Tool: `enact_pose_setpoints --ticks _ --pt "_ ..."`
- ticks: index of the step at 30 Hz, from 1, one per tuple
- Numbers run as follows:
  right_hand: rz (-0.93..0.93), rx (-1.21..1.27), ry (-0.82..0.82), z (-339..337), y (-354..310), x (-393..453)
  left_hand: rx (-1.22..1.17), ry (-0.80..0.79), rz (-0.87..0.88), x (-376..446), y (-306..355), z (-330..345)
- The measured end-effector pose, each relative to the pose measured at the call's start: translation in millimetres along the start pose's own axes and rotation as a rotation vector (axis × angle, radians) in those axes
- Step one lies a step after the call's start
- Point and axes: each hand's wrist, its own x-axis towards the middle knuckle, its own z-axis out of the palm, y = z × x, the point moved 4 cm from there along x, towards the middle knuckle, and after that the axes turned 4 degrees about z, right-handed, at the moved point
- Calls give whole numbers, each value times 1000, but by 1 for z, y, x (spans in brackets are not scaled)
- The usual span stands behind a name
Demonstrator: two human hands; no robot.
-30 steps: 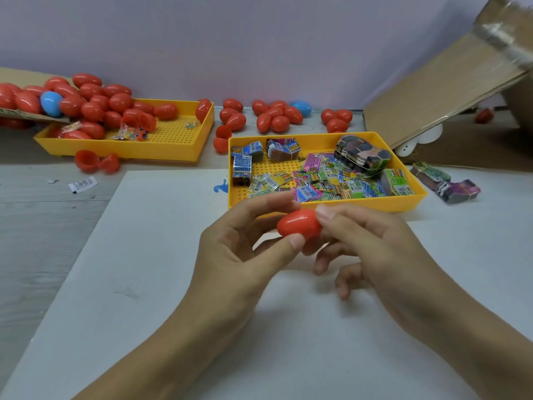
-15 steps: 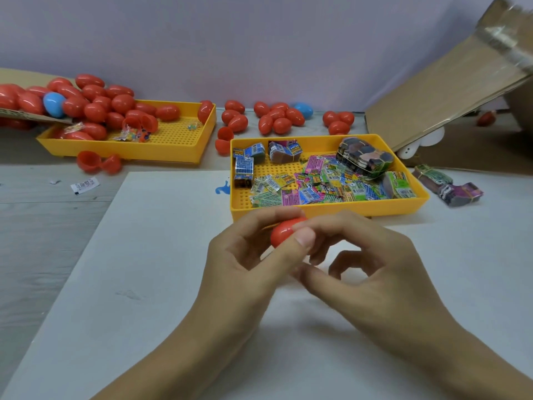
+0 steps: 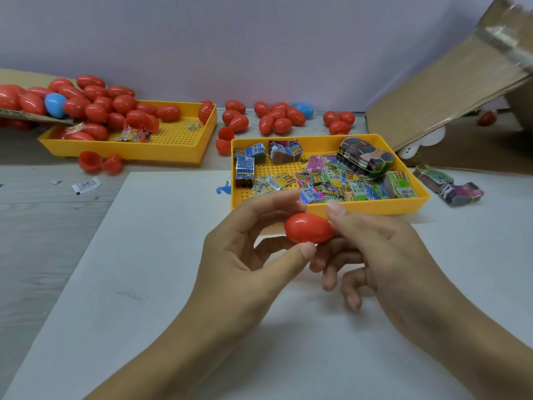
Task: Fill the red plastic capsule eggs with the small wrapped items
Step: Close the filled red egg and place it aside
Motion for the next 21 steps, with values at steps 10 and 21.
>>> enact_pose_setpoints --ticks 10,21 --pt "-208 -47 36 -6 -3 -2 -89 73 -255 -1 -11 -4" --pt "-236 -49 45 -7 1 0 -49 67 -129 0 -11 -8"
